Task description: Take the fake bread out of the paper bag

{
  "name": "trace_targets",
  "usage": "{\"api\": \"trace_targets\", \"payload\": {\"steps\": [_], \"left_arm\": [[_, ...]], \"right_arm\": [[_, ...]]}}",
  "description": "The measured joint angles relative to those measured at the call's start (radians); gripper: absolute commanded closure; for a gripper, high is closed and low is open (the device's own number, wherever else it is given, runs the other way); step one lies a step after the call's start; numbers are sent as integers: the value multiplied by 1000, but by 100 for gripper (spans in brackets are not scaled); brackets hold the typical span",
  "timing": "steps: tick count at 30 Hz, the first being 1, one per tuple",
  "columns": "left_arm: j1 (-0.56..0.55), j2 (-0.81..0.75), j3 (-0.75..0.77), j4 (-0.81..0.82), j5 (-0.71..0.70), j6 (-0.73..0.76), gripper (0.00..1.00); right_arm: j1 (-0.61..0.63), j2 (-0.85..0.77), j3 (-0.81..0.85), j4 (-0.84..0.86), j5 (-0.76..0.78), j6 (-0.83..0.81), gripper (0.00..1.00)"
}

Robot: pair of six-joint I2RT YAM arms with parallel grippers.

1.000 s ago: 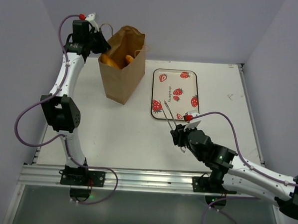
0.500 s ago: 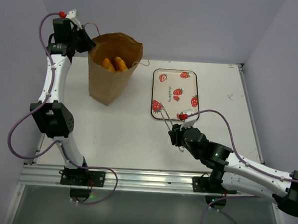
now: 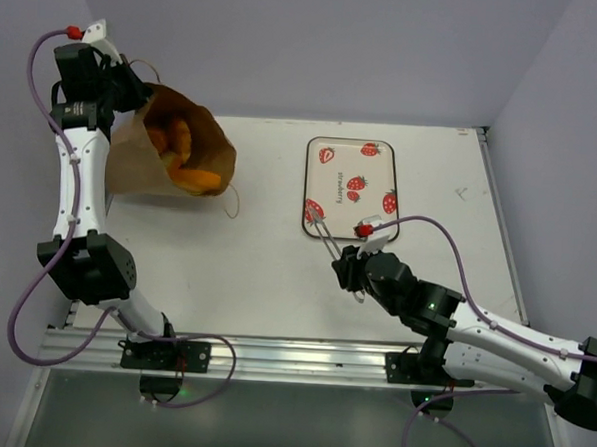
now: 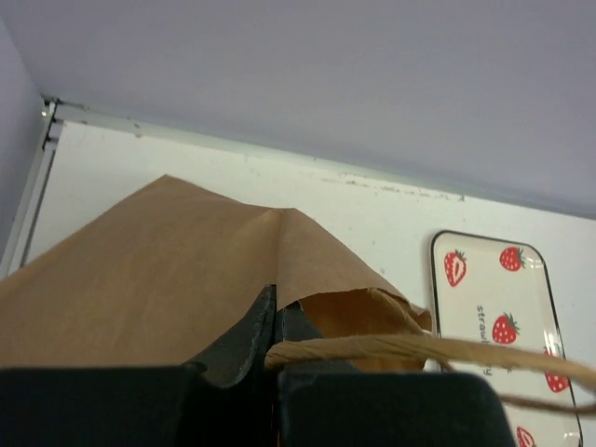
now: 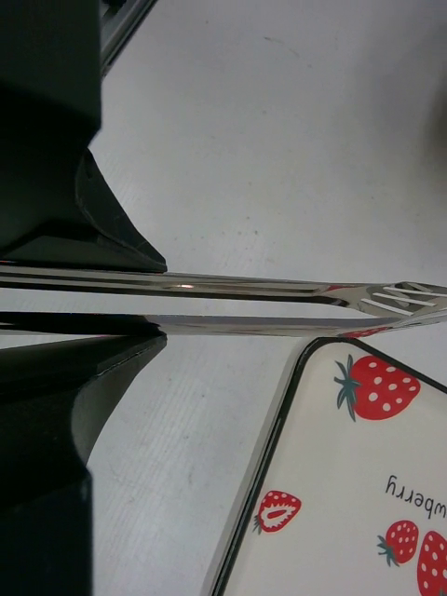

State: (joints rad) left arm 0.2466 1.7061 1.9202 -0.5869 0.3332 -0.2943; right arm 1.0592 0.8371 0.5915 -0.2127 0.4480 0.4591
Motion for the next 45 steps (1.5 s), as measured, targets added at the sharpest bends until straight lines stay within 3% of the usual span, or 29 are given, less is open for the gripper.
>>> {"api": "trace_targets", "payload": {"steps": [13, 30, 38, 40, 45], "left_arm": [[-45, -301, -538, 221, 66, -13, 100], [-296, -488, -840, 301, 55, 56, 100], [-391, -546, -961, 317, -14, 62, 100], [-405, -557, -988, 323, -39, 62, 91], [-457, -583, -1052, 339, -88, 61, 84]], "right_arm": [[0, -48, -1, -10, -22, 20, 65], [0, -81, 50, -102, -57, 27, 65], [-1, -26, 88, -109, -162, 1, 66], [-1, -11, 97, -109, -187, -11, 66], [-1, 35, 124, -107, -243, -54, 65]]}}
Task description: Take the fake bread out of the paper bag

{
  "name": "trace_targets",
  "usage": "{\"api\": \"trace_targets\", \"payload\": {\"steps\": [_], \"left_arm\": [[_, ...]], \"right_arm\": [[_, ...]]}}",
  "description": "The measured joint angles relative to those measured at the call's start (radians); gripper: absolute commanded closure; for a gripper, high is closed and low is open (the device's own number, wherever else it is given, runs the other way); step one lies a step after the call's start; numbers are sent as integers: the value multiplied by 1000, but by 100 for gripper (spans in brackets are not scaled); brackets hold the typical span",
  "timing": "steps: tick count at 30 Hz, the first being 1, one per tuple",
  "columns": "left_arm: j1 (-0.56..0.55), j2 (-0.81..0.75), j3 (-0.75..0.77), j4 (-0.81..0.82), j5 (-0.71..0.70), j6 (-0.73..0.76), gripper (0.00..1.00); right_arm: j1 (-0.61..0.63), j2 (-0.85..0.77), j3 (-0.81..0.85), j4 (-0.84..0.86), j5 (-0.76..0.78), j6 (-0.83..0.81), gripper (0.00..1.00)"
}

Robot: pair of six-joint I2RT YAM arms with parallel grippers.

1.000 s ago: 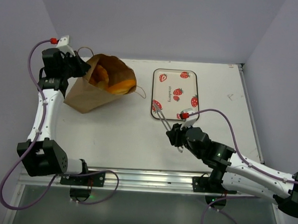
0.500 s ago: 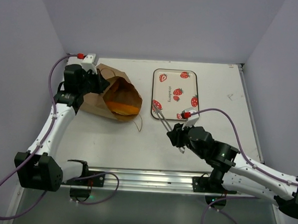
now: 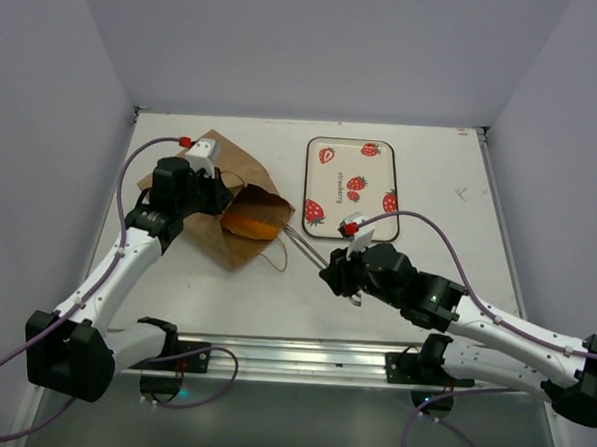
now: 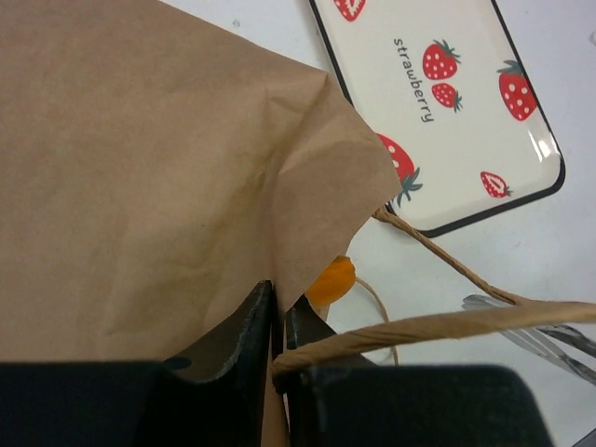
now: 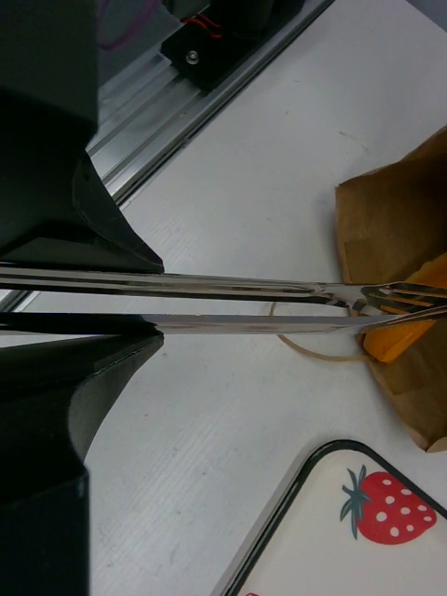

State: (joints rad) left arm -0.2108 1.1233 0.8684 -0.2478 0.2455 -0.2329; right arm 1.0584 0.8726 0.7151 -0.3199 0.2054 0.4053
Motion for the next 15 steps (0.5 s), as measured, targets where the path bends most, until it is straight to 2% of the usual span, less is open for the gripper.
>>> {"api": "trace_targets", "payload": {"steps": [15], "left_arm": [[-28, -26, -62, 19, 18, -21, 53]], "right_arm": [[0, 130, 27, 36, -96, -83, 55]]}}
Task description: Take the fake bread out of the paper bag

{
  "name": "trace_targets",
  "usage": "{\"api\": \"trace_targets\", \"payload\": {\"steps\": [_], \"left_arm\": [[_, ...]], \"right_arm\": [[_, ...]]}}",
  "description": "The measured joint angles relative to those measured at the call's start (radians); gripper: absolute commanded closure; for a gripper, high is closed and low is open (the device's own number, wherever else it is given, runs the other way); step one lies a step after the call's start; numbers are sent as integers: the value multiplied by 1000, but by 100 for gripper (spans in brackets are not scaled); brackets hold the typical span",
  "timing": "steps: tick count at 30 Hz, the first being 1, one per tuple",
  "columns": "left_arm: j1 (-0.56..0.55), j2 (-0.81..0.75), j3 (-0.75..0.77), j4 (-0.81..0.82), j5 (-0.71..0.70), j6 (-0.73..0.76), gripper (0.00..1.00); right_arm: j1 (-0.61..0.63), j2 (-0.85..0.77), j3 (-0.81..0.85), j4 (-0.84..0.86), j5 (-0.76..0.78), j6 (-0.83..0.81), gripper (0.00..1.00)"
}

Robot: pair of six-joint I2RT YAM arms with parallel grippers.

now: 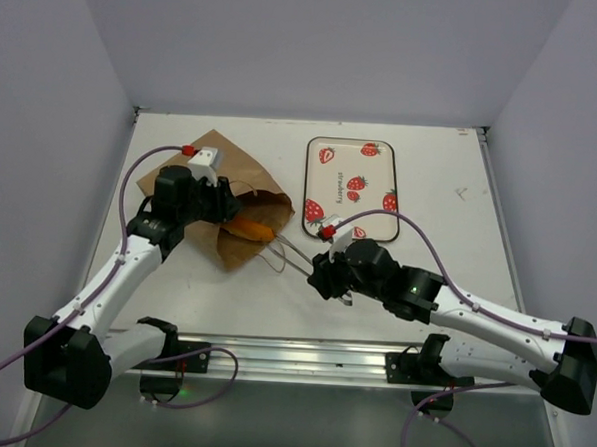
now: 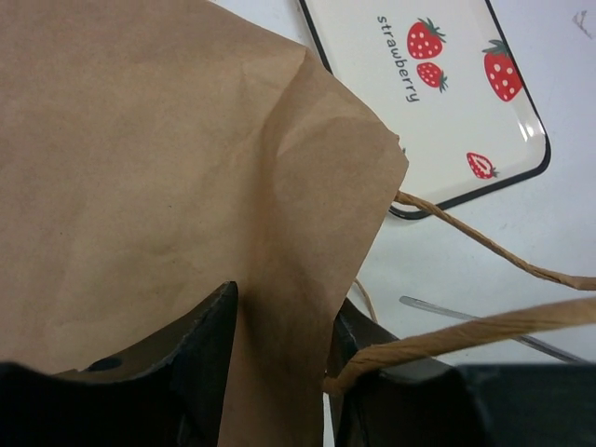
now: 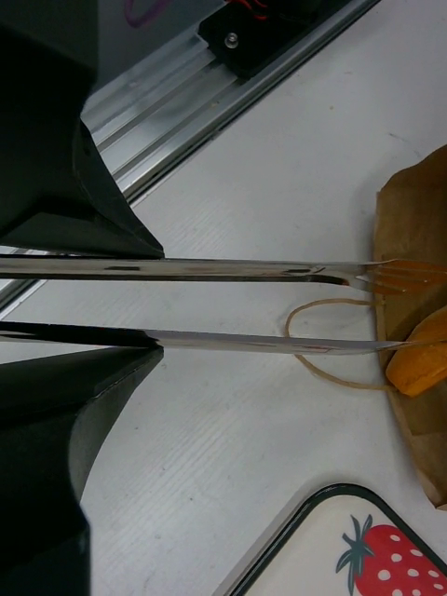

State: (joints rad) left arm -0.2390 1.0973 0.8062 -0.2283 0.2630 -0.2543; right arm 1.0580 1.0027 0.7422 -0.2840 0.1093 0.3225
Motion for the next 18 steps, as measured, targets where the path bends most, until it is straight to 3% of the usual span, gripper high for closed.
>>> {"api": "trace_targets", "payload": {"steps": [2, 4, 5, 6, 7, 8, 18], "left_arm": [[0, -17, -8, -1, 6, 2, 52], [0, -24, -8, -1, 16, 4, 42], [0, -27, -8, -2, 23, 6, 34], [0, -31, -8, -5, 31, 8, 16], [0, -34, -8, -7, 39, 10, 14], [0, -37, -8, -9, 48, 8, 2], [0, -126, -12, -55, 69, 8, 1]], "right_arm": [[0, 13, 5, 0, 0, -11, 53], [0, 27, 13, 3, 1, -19, 53], [0, 35, 19, 6, 1, -26, 53], [0, 46, 26, 8, 2, -31, 53], [0, 57, 33, 9, 2, -37, 52], [0, 68, 40, 12, 2, -42, 51], [-8, 191, 110, 23, -1, -101, 48]]}}
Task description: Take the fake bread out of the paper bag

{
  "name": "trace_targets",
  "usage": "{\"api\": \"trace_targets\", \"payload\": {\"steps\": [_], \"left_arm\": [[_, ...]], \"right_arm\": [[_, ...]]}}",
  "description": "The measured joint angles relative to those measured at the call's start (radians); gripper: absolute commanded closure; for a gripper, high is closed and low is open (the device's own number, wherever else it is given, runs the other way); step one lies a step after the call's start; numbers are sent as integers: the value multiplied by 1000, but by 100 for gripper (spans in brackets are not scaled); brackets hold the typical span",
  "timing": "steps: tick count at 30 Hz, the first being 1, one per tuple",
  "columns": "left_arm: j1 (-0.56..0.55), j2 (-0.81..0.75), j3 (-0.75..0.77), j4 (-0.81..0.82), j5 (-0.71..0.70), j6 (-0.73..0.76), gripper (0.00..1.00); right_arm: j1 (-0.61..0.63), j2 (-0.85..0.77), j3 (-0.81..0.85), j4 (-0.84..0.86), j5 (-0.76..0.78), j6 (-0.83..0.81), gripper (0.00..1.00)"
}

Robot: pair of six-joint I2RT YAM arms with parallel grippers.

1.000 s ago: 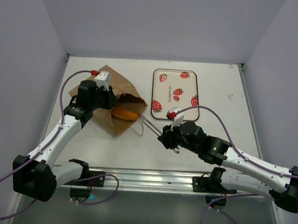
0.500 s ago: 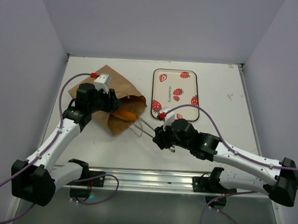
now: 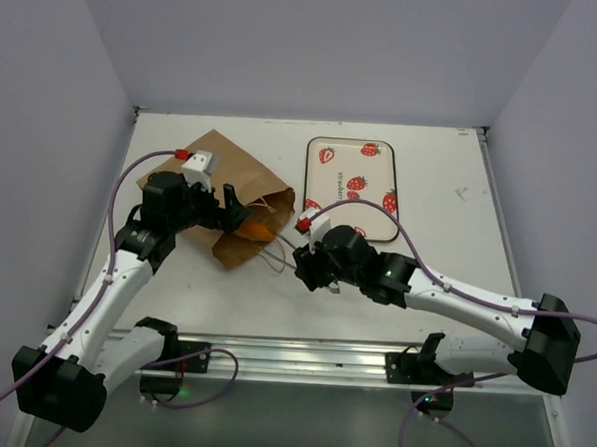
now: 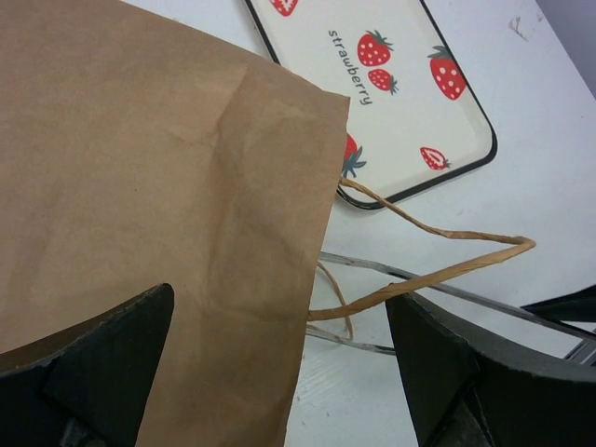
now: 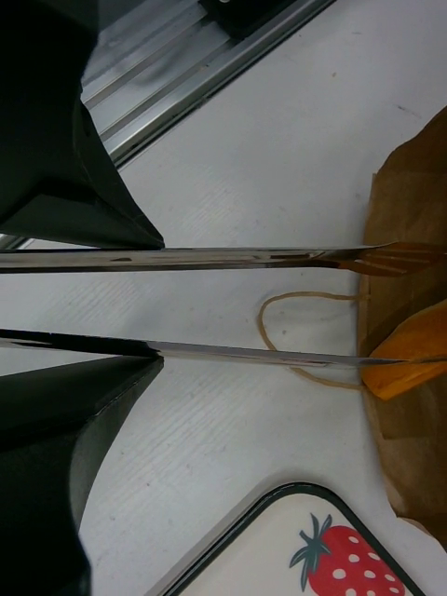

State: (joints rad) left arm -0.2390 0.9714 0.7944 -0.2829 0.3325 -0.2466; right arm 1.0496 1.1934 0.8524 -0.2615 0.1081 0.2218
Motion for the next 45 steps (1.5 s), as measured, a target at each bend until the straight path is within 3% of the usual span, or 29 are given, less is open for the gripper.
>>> {"api": "trace_targets", "payload": {"steps": [15, 27, 45], "left_arm": [[0, -223, -8, -78, -71, -44, 0], [0, -238, -42, -128, -303, -218, 0], [0, -311, -38, -171, -446, -293, 0]], "right_arm": [[-118, 164, 106, 9, -138, -82, 41], [-171, 273, 203, 8, -232, -139, 39], [-212, 434, 313, 6, -298, -182, 37]]}}
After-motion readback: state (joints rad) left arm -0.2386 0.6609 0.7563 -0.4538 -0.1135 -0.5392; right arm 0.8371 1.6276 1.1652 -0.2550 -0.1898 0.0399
